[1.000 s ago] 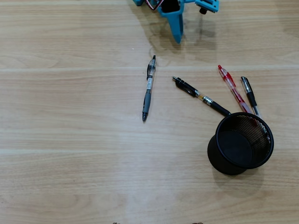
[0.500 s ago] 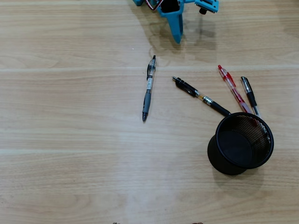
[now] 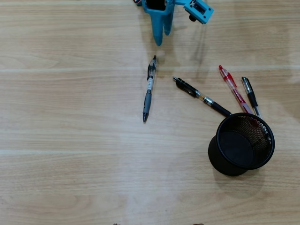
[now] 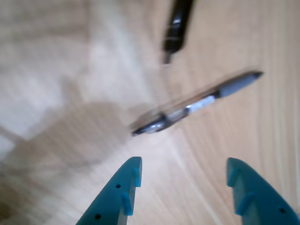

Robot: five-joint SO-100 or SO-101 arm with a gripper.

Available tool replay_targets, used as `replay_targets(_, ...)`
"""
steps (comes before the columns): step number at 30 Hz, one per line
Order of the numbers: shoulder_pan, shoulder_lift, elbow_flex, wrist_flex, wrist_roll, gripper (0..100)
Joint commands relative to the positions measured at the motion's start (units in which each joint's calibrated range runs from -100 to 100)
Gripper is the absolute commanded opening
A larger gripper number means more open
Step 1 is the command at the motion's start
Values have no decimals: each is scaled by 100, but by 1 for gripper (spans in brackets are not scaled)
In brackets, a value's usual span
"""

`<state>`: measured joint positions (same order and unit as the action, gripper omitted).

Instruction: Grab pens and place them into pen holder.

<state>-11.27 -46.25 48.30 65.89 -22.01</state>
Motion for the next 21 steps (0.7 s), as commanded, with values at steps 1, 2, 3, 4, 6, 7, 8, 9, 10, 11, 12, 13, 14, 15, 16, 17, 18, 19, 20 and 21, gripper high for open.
replay_targets(1,353,3281,-3603,901,-1270,30)
replay_targets(2,377,3966,-4164,1374,-1766,31)
replay_targets(3,409,4609,-4671,1795,-2174,31)
replay_targets(4,425,5133,-5151,2130,-2341,29)
replay_targets(6,522,5944,-5902,2302,-2394,28)
replay_targets(7,538,6257,-6174,2319,-2409,27)
replay_targets(8,563,6536,-6373,2319,-2420,27)
replay_targets(9,579,6764,-6518,2311,-2425,27)
replay_targets(10,603,6933,-6636,2302,-2425,27)
replay_targets(11,611,7094,-6744,2302,-2425,27)
replay_targets(12,619,7229,-6826,2302,-2430,27)
replay_targets(13,643,7330,-6907,2294,-2430,27)
replay_targets(14,675,7432,-6980,2294,-2441,27)
replay_targets(15,700,7525,-6998,2294,-2477,27)
replay_targets(16,708,7601,-6998,2294,-2503,27)
replay_targets(17,740,7685,-7007,2294,-2529,27)
replay_targets(18,756,7753,-7016,2285,-2529,27)
replay_targets(19,756,7804,-7016,2199,-2524,27)
replay_targets(20,756,7863,-6989,2036,-2503,27)
replay_targets(21,740,7914,-6989,1855,-2472,27)
